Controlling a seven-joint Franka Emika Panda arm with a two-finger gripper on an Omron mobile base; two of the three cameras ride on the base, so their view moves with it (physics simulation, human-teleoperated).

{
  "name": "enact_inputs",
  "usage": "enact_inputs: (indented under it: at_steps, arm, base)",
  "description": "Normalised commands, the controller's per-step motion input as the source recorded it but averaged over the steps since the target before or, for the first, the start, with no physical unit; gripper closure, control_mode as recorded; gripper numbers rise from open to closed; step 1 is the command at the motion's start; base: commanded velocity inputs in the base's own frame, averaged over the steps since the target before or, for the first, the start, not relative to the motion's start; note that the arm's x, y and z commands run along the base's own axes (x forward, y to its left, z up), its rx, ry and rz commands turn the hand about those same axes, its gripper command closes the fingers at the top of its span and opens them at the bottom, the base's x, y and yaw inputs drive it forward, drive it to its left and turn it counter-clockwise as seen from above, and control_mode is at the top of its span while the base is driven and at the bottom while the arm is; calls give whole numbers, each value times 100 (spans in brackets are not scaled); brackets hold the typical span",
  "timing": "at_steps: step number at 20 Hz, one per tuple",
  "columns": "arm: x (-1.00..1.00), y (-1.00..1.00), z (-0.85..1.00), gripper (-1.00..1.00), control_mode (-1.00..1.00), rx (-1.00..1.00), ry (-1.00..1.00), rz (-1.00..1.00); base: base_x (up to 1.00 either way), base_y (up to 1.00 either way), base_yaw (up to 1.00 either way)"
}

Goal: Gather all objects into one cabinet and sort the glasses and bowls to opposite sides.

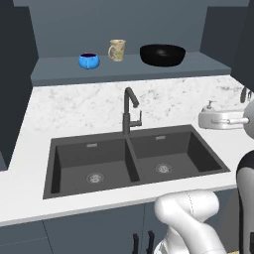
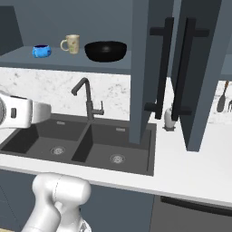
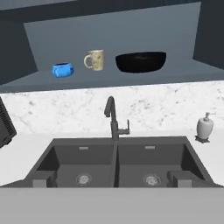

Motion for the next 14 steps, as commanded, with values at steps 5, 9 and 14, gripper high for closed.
enact_inputs:
  at_steps: [5,9,14]
  arm:
    - [-1,0,-31,-100,-100,10,12,0]
    - [0,0,-41,-100,-100,9,22,0]
    - [0,1,-2,-100,-100,0,4,0]
  base:
    - [0,0,0]
    - [0,0,0]
    - [0,0,0]
